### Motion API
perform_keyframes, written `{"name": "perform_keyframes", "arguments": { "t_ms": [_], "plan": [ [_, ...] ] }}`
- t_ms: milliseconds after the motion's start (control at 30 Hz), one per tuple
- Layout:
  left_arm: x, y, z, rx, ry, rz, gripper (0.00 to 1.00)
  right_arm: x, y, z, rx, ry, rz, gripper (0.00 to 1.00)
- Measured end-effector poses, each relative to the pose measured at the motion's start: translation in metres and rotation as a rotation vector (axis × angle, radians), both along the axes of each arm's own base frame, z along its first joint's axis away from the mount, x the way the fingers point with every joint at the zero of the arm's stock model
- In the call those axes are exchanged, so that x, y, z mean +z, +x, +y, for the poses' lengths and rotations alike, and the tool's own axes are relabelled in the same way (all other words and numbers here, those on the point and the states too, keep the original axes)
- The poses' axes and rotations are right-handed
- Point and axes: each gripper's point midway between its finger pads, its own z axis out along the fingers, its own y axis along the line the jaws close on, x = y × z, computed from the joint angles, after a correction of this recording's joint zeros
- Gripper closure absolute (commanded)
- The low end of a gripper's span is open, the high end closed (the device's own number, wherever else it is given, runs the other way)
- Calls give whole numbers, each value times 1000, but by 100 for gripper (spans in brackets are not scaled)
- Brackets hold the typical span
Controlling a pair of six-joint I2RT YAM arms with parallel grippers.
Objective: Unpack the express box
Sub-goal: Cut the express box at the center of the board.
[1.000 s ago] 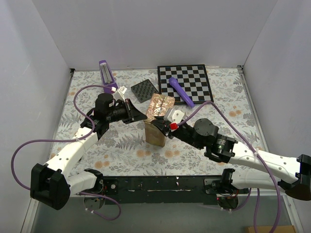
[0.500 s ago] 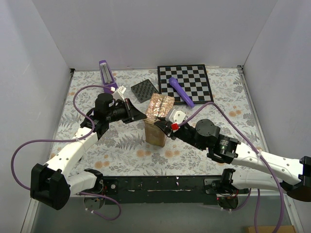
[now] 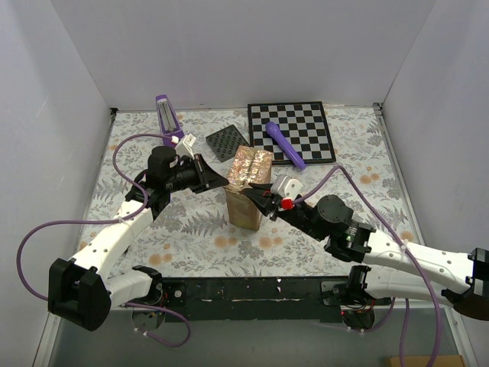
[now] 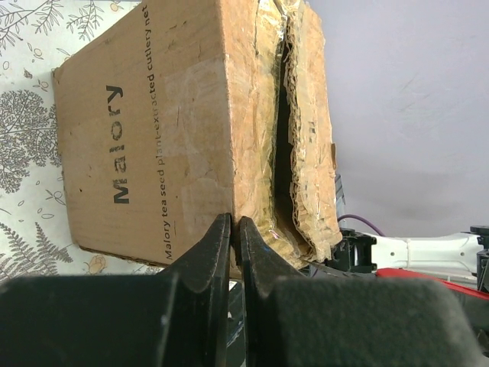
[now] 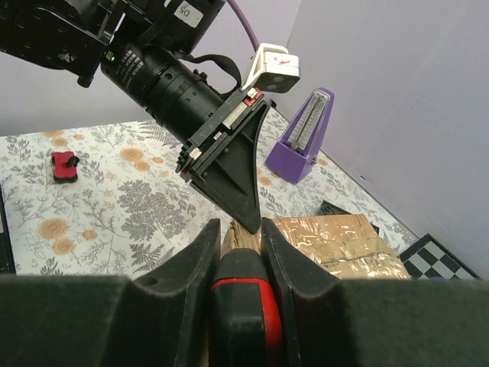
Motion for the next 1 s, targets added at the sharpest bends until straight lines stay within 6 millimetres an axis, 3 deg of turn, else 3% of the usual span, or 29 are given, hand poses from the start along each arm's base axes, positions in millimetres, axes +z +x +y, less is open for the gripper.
{"name": "perform_keyframes", "arguments": {
  "t_ms": [233, 567, 767, 1000],
  "plan": [
    [0, 1, 1, 3, 1, -2, 100, -2, 5, 14, 2, 14, -6, 99],
    [0, 1, 1, 2, 2, -5, 100, 13, 7, 18, 2, 81, -32, 99],
    [1, 1, 1, 1, 1, -6, 100, -3, 9, 27, 10, 35, -16, 99],
    [1, 0, 1, 0, 0, -6, 100, -5, 9, 27, 9, 27, -13, 99]
  ]
}}
